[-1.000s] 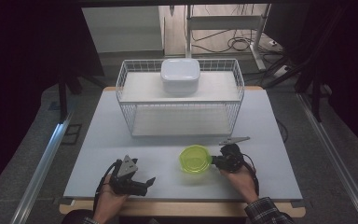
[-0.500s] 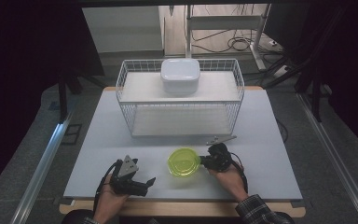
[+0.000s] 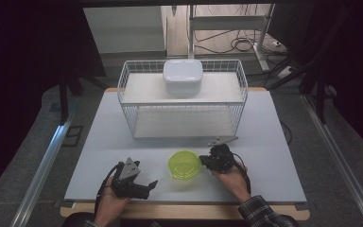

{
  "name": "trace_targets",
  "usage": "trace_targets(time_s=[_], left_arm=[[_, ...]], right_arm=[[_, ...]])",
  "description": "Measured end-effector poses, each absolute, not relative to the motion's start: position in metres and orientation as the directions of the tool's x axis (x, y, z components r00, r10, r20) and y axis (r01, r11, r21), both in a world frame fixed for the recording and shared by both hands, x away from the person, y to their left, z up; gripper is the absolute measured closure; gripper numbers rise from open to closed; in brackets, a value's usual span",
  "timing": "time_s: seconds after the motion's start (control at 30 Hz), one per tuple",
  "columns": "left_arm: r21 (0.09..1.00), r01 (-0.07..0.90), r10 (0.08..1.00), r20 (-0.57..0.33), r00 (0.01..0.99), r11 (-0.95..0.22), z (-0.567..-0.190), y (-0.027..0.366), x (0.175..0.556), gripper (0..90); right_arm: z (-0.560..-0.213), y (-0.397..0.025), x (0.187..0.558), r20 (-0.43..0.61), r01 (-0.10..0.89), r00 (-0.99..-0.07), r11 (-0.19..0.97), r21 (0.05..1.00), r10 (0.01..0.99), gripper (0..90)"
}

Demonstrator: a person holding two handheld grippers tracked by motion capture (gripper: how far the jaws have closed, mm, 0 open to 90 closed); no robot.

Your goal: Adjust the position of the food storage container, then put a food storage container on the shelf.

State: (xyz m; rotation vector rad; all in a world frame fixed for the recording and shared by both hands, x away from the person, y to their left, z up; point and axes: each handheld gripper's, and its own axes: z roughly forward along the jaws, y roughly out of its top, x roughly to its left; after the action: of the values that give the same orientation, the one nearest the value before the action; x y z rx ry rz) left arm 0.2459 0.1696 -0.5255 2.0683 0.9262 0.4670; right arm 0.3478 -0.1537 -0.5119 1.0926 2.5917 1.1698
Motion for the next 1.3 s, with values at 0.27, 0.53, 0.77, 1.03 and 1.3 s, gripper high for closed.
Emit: trace_targets(time_s=[0.27, 0.53, 0.77, 1.03, 1.3], left_arm=[[0.794, 0.451, 0.748, 0.008, 0.663, -0.408, -0.526, 0.170, 0.246, 4.5], [0.793, 0.454, 0.749, 0.005, 0.662, -0.406, -0.526, 0.170, 0.246, 4.6], [0.793, 0.454, 0.750, 0.004, 0.661, -0.405, -0.526, 0.171, 0.246, 4.6], [0.792, 0.456, 0.751, 0.004, 0.661, -0.405, -0.526, 0.172, 0.246, 4.6], [0.791, 0.456, 0.750, 0.005, 0.662, -0.408, -0.527, 0.171, 0.247, 4.6]], right_arm=[[-0.505, -0.165, 0.348, 0.141, 0.556, -0.721, 0.446, 0.701, 0.678, 70.4], [-0.497, -0.176, 0.346, 0.054, 0.520, -0.710, 0.472, 0.712, 0.702, 53.2], [-0.493, -0.182, 0.342, 0.012, 0.482, -0.707, 0.469, 0.741, 0.707, 36.9], [-0.495, -0.189, 0.341, -0.014, 0.472, -0.693, 0.467, 0.748, 0.721, 17.7], [-0.500, -0.189, 0.342, -0.002, 0.473, -0.710, 0.479, 0.740, 0.705, 5.6]])
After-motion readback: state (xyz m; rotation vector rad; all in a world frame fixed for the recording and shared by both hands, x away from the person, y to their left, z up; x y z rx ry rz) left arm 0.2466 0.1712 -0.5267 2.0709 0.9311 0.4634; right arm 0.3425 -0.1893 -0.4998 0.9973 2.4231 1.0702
